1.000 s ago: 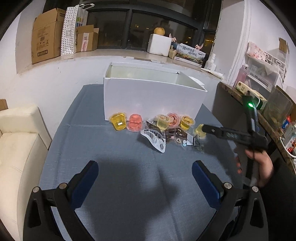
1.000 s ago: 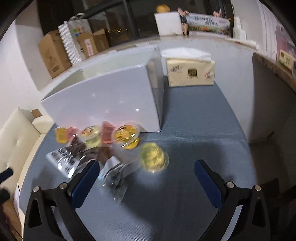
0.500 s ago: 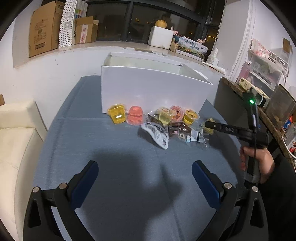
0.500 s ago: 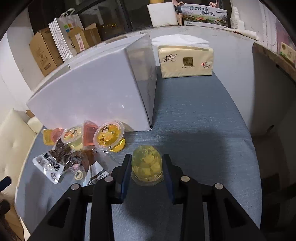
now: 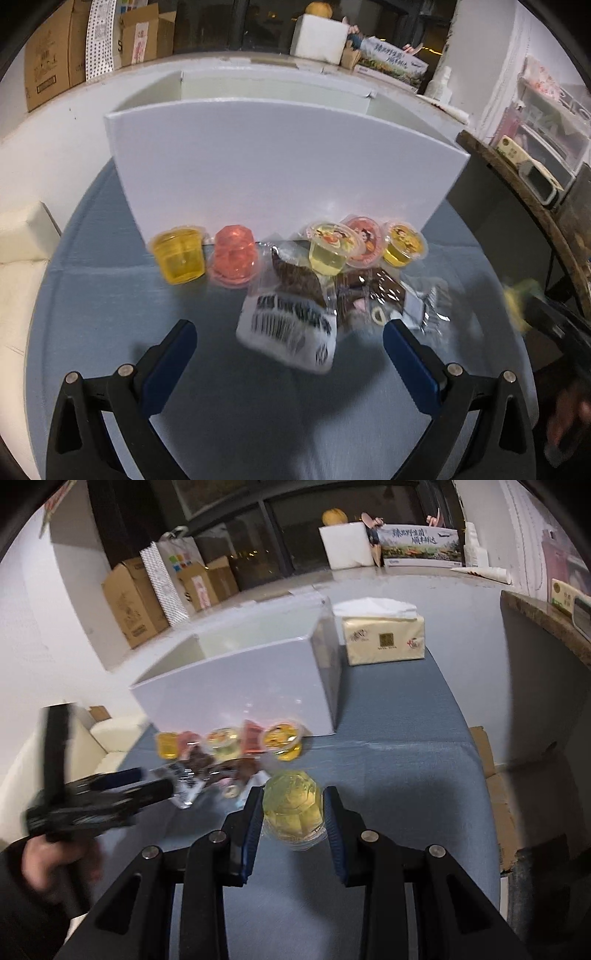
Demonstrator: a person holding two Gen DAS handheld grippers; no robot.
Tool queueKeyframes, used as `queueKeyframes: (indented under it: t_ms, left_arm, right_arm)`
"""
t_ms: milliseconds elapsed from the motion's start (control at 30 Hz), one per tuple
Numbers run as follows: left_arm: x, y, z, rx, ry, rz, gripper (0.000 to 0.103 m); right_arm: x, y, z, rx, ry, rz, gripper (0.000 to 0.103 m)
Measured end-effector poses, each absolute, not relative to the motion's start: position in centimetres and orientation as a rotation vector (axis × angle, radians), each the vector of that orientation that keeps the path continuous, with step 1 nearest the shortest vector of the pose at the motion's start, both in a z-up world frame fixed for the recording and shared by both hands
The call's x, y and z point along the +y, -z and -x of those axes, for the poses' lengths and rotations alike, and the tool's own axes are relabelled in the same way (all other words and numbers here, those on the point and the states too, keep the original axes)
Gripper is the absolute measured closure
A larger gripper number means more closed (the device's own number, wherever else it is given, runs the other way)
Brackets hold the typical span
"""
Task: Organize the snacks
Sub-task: 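Grasp the clear barcode snack packet with the left tool while the right tool holds its cup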
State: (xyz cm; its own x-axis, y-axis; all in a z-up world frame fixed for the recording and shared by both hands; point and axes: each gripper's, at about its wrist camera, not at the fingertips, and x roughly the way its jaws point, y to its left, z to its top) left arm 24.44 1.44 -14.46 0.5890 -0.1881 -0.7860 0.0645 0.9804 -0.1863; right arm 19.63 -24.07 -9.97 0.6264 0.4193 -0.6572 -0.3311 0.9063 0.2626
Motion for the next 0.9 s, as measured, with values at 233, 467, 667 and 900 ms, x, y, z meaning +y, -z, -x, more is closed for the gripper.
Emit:
queueKeyframes:
  t_ms: [233, 467, 667, 900]
  left_arm:
    - [0.3, 15.9, -27.2, 0.986, 0.129, 0.142, 0.043]
    - [0.6, 15.5, -26.8, 0.944, 0.162, 0.161, 0.096]
    - [1.1, 14.1, -24.3, 0.888, 0.209, 0.160, 0.096]
    - [1.6, 11.8, -21.2, 0.836, 0.249, 0.123, 0.096]
  right_arm:
    - [-24.1, 9.6, -18.3, 0.771, -0.452, -0.129, 0.068]
    - [-23.8, 9.7, -17.7, 0.766, -0.476, -0.140, 0.068]
    - [-22.8, 9.6, -17.1, 0.759, -0.499, -0.135, 0.068]
    - [-21.6, 9.5, -16.8, 0.754, -0.523, -0.119, 0.068]
